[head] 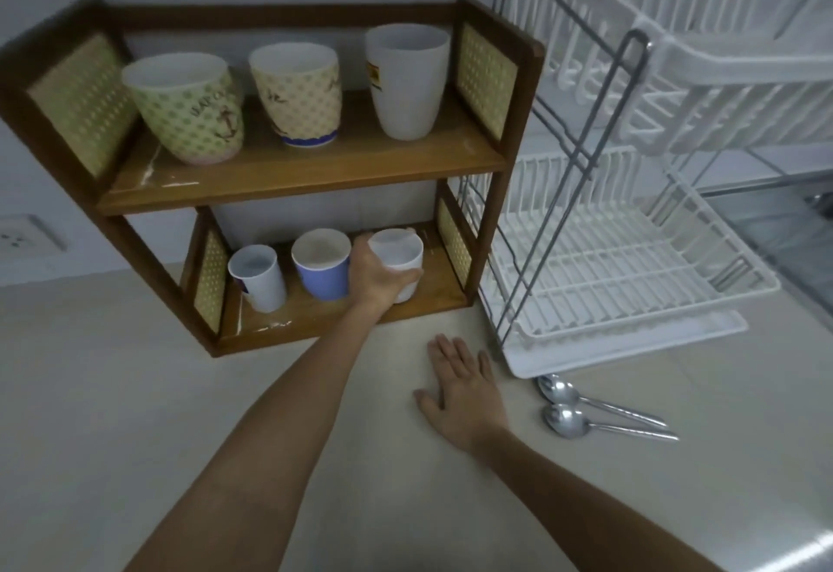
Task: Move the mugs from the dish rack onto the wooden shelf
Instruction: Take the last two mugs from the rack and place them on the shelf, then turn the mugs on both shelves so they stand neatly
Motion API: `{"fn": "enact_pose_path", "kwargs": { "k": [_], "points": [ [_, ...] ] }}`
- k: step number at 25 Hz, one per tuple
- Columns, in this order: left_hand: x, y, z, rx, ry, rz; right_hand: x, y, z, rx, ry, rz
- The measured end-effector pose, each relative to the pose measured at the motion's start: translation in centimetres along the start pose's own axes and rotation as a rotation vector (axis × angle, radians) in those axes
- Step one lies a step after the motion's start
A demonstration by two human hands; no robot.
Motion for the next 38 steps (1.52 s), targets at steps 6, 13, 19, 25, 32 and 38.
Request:
{"fn": "enact_pose_path", "kwargs": {
  "k": [6, 13, 19, 25, 32, 38],
  "points": [
    [-0.9, -2.3, 0.2, -0.039, -0.019, 0.006, 0.4, -0.2, 0.0, -0.020, 0.017, 0.046],
    [-0.1, 1.1, 3.8, -0.131, -0.346, -0.328, 0.5, -0.1, -0.1, -0.033, 0.003, 0.012],
    [10.1, 8.4, 12.6, -0.155, -0.466, -1.019, 19.2, -1.5, -8.9, 0.416, -0.395, 0.460],
    [24.1, 1.1, 23.2, -0.293, -0.732, -0.309, 39.2, -9.1, -21.6, 0.487, -0.004, 0.520],
    [24.4, -2.7, 17.8, -0.110, -1.077, -0.227, 34.6, -16.0, -22.5, 0.227, 0.554, -0.007],
    [24.7, -2.3, 18.7, 0.154, -1.266, -0.256, 34.7, -15.6, -22.3, 0.292, 0.512, -0.249]
  ]
}}
Point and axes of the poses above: each hand's wrist, its own y-axis away from the middle knuckle, its own x-axis out of the back of the hand, z = x × y, the point moved 10 cm from there along -y, towards the middle knuckle, and after that the axes turned 6 degrees about -z, right-handed, at the moved point
